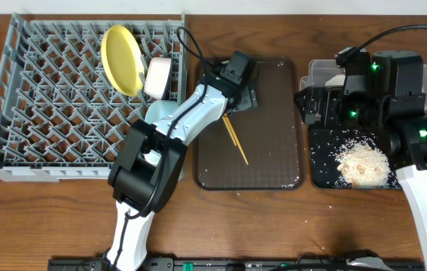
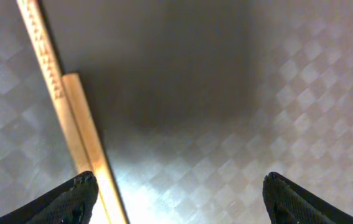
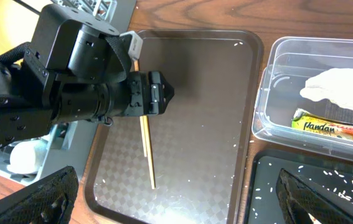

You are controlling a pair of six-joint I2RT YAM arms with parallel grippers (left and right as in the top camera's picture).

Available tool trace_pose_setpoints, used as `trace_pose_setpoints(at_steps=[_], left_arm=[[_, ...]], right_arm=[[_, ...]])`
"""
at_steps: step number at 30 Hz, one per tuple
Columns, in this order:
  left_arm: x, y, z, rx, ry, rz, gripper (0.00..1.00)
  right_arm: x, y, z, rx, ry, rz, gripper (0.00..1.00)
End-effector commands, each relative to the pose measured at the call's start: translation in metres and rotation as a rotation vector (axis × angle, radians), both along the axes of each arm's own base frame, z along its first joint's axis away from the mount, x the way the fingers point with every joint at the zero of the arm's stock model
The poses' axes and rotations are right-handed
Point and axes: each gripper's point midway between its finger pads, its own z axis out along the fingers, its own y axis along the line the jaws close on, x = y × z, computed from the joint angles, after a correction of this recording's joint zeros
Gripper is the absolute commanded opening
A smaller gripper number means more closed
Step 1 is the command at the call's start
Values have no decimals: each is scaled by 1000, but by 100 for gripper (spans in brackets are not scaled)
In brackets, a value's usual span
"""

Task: Sort waste into correct bins and load items into the dishwasher
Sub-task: 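Grasp one wooden chopstick on the dark tray with the left gripper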

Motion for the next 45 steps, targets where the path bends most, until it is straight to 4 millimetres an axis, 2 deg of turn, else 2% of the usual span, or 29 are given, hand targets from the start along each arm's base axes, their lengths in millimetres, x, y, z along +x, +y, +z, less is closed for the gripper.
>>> trace_pose_setpoints(at_steps=[1, 11, 23, 32, 36, 40, 45], left_arm=[[-3, 2, -11, 20, 6, 19, 86], [-7, 10, -19, 45, 16, 47, 86], [-8, 5, -21, 38, 6, 37, 86], [-14, 6, -45, 52, 55, 54, 86], [-15, 7, -48, 57, 62, 54, 86], [-20, 0, -49, 23, 89, 35, 86], [-38, -12, -51, -27, 165, 11, 78]], right_arm=[[1, -1, 2, 5, -2, -10, 99], [1, -1, 2, 5, -2, -10, 99], [1, -1, 2, 5, -2, -10, 99], [1, -1, 2, 5, -2, -10, 99], [1, -1, 2, 5, -2, -10, 99], [1, -1, 2, 5, -2, -10, 99], [1, -1, 2, 5, -2, -10, 99]])
